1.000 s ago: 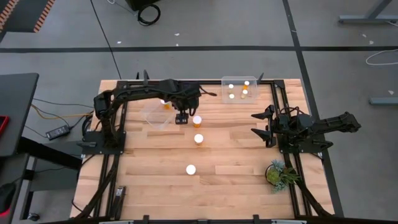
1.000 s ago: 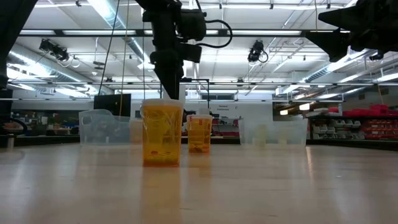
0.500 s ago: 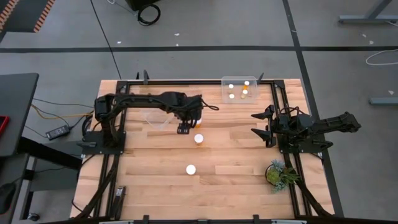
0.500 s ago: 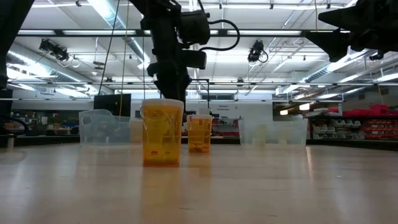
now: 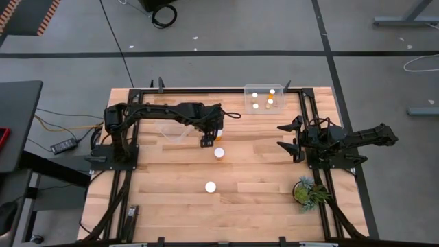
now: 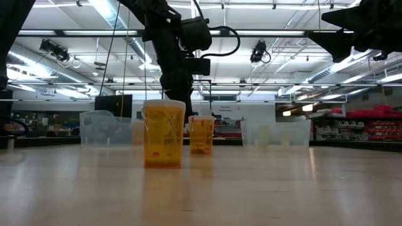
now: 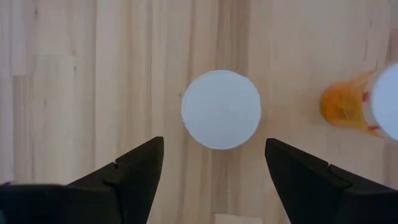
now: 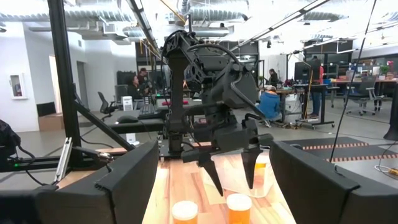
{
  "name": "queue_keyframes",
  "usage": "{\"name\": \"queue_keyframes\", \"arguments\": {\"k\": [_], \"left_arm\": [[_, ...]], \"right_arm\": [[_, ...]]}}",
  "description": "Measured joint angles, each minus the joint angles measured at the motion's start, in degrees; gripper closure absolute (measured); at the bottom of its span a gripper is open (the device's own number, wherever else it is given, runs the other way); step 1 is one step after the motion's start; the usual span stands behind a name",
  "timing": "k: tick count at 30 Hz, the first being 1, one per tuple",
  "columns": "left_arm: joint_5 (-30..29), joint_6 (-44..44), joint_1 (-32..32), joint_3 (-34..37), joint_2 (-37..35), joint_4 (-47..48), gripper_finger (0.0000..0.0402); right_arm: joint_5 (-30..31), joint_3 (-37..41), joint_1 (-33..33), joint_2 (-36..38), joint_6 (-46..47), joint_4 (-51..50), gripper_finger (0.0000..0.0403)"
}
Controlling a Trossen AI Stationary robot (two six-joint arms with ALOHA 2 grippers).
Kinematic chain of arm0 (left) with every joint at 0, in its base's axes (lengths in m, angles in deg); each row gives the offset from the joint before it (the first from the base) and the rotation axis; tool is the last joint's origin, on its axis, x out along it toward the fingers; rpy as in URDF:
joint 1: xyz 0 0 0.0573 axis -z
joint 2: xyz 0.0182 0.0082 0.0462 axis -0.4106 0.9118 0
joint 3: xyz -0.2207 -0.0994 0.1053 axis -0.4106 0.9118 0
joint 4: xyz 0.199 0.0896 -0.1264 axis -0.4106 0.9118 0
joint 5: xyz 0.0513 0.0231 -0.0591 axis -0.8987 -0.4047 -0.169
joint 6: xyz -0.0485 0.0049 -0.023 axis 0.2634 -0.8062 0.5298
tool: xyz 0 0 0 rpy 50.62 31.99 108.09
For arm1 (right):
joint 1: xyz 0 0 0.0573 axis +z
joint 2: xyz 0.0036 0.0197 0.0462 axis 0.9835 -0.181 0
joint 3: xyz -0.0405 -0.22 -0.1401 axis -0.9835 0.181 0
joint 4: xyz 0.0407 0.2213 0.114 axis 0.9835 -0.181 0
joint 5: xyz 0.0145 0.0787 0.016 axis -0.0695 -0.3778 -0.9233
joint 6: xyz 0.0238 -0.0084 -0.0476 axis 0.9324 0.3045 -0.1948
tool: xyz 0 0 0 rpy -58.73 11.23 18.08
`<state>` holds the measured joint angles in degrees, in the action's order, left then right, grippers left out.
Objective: Pick and place medicine bottles into bin by pill shape (circle, oval)
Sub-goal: Put the top orange pill bottle into the left transparent bin
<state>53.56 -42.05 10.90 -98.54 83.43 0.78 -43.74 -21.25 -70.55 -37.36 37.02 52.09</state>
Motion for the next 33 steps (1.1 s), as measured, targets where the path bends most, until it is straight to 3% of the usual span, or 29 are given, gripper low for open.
{"name": "queue_keyframes", "arguments": {"k": [18,33], "left_arm": [[1.94,3.36,-0.37,-0.05,1.18,2.35,0.0111],[2.38,3.06,-0.36,-0.07,4.39,-4.28,0.0111]], "right_arm": [[-0.01,0.00,0.01,0.01,0.02,0.00,0.0089],[0.00,0.02,0.01,0.00,0.00,-0.39,0.0089]]}}
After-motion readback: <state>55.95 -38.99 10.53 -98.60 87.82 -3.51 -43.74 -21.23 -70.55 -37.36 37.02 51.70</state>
